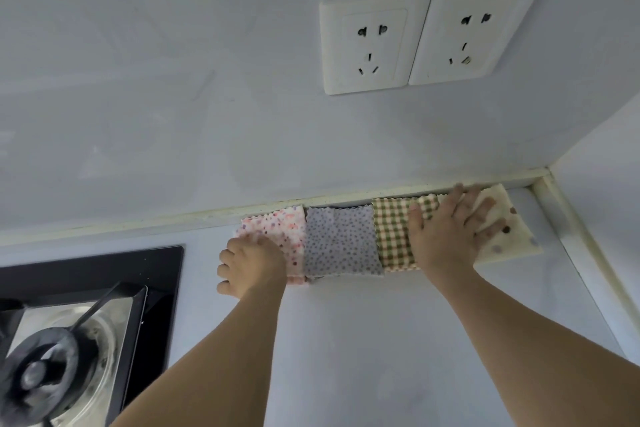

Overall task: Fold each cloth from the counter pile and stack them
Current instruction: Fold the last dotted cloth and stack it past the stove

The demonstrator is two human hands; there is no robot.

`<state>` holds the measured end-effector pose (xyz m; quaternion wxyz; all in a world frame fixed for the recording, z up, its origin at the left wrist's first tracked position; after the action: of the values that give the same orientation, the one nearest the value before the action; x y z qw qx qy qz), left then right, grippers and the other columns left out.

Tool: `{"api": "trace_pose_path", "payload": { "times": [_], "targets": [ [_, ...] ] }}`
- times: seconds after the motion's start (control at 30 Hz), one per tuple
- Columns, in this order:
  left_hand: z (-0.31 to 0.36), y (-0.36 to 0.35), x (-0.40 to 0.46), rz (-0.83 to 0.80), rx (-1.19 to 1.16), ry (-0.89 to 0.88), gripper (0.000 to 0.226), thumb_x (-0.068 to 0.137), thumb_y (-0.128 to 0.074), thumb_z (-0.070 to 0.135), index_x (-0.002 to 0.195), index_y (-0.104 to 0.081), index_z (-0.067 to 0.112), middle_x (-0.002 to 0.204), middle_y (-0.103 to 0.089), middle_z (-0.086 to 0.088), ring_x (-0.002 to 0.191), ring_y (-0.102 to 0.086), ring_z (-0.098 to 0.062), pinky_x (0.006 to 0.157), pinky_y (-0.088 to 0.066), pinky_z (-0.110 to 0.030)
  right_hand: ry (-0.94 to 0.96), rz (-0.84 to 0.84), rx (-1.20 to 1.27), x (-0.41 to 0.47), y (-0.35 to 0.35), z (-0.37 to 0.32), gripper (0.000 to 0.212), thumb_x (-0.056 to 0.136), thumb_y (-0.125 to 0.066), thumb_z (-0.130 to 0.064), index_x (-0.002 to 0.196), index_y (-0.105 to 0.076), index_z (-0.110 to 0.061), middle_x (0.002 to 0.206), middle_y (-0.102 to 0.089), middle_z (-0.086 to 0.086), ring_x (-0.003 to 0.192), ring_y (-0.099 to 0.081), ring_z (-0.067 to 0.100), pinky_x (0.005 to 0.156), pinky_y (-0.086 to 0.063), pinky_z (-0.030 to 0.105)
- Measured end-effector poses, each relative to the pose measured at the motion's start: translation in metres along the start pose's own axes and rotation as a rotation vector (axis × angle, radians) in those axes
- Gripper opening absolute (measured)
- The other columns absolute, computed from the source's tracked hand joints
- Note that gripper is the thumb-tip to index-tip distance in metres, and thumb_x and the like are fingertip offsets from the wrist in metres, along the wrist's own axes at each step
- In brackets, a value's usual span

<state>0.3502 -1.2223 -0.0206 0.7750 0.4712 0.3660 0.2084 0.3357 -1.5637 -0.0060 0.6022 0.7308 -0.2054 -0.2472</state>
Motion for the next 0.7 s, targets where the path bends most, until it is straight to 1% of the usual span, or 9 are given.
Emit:
{"api": "trace_pose_path", "payload": {
  "times": [0.1,0.2,0.27,0.33,0.43,0.47,0.53,0.6,0.7],
  "targets": [
    [-0.01,-0.001,0.016,-0.084,-0.088,-0.006,0.033,0.097,-0.037,0.027,0.124,-0.046,0.01,0.126,-0.051,-0.011,0.117,-0.044,-0.033,0.1,-0.038,-0.047,0.285,0.14,-0.01,-0.022,0.017,-0.051,0.078,0.094,-0.014,-0.058,0.152,-0.006,-0.008,0.16,0.005,0.016,0.146,0.004,0.039,0.113,0.007,0.061],
    [-0.014,-0.001,0.024,-0.121,-0.208,-0.021,0.022,0.098,-0.036,0.025,0.112,-0.047,0.013,0.113,-0.057,-0.01,0.107,-0.052,-0.033,0.093,-0.047,-0.051,0.486,0.097,-0.005,-0.059,0.004,-0.094,0.076,0.094,-0.015,-0.059,0.153,-0.013,-0.013,0.161,0.003,0.011,0.147,0.006,0.036,0.113,0.008,0.061],
    [-0.014,0.003,0.027,-0.139,-0.269,-0.056,0.019,0.099,-0.034,0.022,0.109,-0.044,0.01,0.105,-0.058,-0.011,0.098,-0.056,-0.032,0.085,-0.051,-0.046,0.524,0.016,-0.019,-0.074,-0.01,-0.105,0.076,0.093,-0.011,-0.063,0.154,-0.012,-0.017,0.161,0.007,0.009,0.146,0.011,0.034,0.112,0.009,0.063],
    [-0.013,0.009,0.027,-0.145,-0.251,-0.107,0.019,0.101,-0.033,0.021,0.109,-0.044,0.008,0.105,-0.057,-0.011,0.094,-0.055,-0.03,0.077,-0.049,-0.043,0.551,-0.04,-0.067,-0.078,-0.021,-0.108,0.077,0.091,-0.004,-0.066,0.154,-0.006,-0.021,0.16,0.014,0.007,0.145,0.017,0.034,0.111,0.009,0.064],
    [-0.014,0.014,0.028,-0.111,-0.145,-0.095,0.026,0.101,-0.031,0.03,0.114,-0.042,0.01,0.118,-0.049,-0.009,0.109,-0.045,-0.031,0.086,-0.042,-0.044,0.581,-0.064,-0.139,-0.074,-0.029,-0.106,0.076,0.091,0.0,-0.068,0.153,-0.004,-0.024,0.16,0.015,0.006,0.145,0.02,0.032,0.111,0.007,0.065],
    [-0.015,0.013,0.026,-0.115,-0.102,-0.062,0.032,0.1,-0.03,0.033,0.121,-0.04,0.01,0.124,-0.044,-0.01,0.113,-0.041,-0.032,0.086,-0.036,-0.043,0.584,-0.076,-0.151,-0.072,-0.032,-0.105,0.076,0.092,-0.001,-0.068,0.153,-0.008,-0.024,0.161,0.01,0.006,0.146,0.016,0.032,0.111,0.006,0.064],
    [-0.012,0.007,0.02,-0.158,-0.055,-0.032,0.045,0.1,-0.027,0.036,0.135,-0.035,0.009,0.134,-0.038,-0.013,0.119,-0.037,-0.033,0.085,-0.029,-0.04,0.584,-0.103,-0.156,-0.071,-0.038,-0.104,0.075,0.093,-0.006,-0.066,0.15,-0.027,-0.022,0.16,-0.012,0.008,0.147,-0.002,0.034,0.113,-0.003,0.064],
    [-0.005,0.0,0.015,-0.191,-0.061,-0.058,0.049,0.101,-0.029,0.038,0.14,-0.031,0.008,0.138,-0.035,-0.014,0.122,-0.036,-0.034,0.089,-0.032,-0.042,0.591,-0.101,-0.15,-0.072,-0.042,-0.105,0.074,0.094,-0.012,-0.064,0.143,-0.043,-0.019,0.155,-0.031,0.008,0.144,-0.02,0.036,0.111,-0.012,0.063],
    [0.001,-0.004,0.016,-0.182,-0.07,-0.074,0.05,0.101,-0.03,0.039,0.142,-0.031,0.009,0.14,-0.035,-0.014,0.125,-0.035,-0.033,0.099,-0.033,-0.044,0.59,-0.102,-0.133,-0.07,-0.042,-0.106,0.075,0.093,-0.009,-0.064,0.142,-0.043,-0.019,0.152,-0.035,0.007,0.143,-0.023,0.036,0.111,-0.01,0.062]
  ]
}}
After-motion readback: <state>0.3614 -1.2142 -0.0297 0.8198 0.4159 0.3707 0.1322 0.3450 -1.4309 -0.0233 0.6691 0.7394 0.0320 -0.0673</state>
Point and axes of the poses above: each hand's wrist, its own x-axis towards the middle knuckle, its own y-axis out of the back of the hand, z = x × y, the point moved 7 cm from there along x, towards the middle knuckle
